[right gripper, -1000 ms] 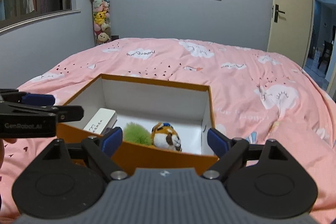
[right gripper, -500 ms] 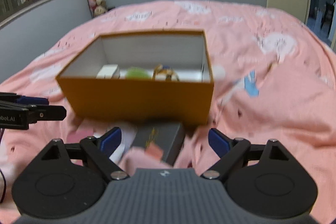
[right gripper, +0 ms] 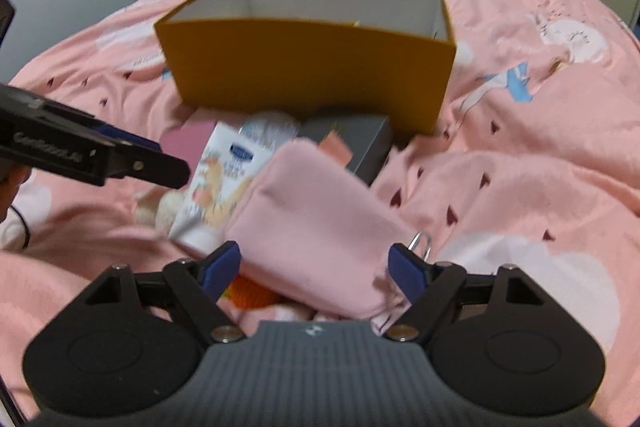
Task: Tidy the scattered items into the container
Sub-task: 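Move the left gripper to the white lotion tube while the right gripper approaches the pink pouch, then grasp the white lotion tube with the left gripper while the right gripper grasps the pink pouch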
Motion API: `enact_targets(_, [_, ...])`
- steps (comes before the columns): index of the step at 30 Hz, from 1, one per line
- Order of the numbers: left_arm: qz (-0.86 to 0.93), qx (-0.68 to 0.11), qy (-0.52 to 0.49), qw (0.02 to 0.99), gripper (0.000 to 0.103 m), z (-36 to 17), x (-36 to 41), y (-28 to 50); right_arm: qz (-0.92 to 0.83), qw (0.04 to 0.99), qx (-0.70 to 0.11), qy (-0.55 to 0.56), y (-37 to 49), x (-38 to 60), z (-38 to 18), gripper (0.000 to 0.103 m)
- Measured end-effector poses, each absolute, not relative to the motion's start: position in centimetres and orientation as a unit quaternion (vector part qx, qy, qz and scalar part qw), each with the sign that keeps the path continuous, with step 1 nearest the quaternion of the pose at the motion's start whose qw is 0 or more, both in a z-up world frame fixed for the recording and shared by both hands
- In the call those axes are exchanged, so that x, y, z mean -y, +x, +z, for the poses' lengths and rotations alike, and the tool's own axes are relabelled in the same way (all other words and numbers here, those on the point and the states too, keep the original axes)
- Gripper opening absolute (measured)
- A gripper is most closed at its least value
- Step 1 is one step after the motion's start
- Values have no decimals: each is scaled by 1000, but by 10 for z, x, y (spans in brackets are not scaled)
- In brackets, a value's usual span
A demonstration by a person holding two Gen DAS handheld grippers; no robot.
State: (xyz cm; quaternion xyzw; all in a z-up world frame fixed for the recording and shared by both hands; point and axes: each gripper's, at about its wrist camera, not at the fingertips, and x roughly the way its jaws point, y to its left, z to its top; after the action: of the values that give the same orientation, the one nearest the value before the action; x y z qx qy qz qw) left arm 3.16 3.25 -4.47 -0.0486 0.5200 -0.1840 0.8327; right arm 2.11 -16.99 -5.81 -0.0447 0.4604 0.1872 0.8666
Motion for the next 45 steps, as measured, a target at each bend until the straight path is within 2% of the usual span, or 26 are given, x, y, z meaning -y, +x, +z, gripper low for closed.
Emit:
enact_targets(6, [-186, -528, -42, 827, 58, -50, -27, 30, 197, 855, -475, -61, 22, 164, -72, 83])
enact_targets(13, [-179, -528, -44, 829, 58, -53, -28, 32, 190, 853, -477, -95, 32, 150, -85, 90])
enact_targets(15, [-180, -528, -44, 829, 58, -53, -27, 32, 185, 854, -476, -96, 33, 149, -86, 88])
enact_targets(17, [-180, -524, -44, 831, 58, -52, -28, 32, 181, 857, -472, -99, 33, 150, -83, 82])
enact_targets(18, [-180, -523, -45, 832, 58, -51, -28, 32, 182, 860, -466, -100, 32, 151, -80, 78])
enact_targets(19, [-181, -520, -47, 833, 57, -50, -28, 33, 189, 862, -460, -100, 31, 151, -77, 68])
enact_targets(22, [-183, -518, -54, 834, 51, -50, -29, 35, 190, 873, -437, -107, 29, 151, -63, 60])
enact_targets(23, [-183, -519, -55, 833, 45, -51, -29, 35, 188, 876, -430, -112, 29, 151, -60, 58])
enact_targets(24, [-181, -520, -58, 833, 41, -52, -29, 37, 184, 880, -422, -117, 28, 151, -56, 58])
enact_targets(30, [-166, -530, -64, 829, 41, -62, -27, 45, 146, 902, -378, -152, 25, 158, -40, 56])
enact_targets(32, [-166, -533, -64, 827, 41, -65, -24, 47, 109, 907, -365, -180, 25, 159, -40, 50])
enact_targets(34, [-165, -536, -62, 825, 41, -68, -22, 49, 77, 908, -358, -203, 27, 163, -44, 50])
enact_targets(41, [-164, -540, -64, 823, 39, -76, -15, 56, 89, 907, -382, -153, 41, 177, -50, 50])
enact_targets(45, [-175, -521, -54, 833, 28, -71, -10, 52, 87, 906, -390, -141, 40, 179, -57, 50])
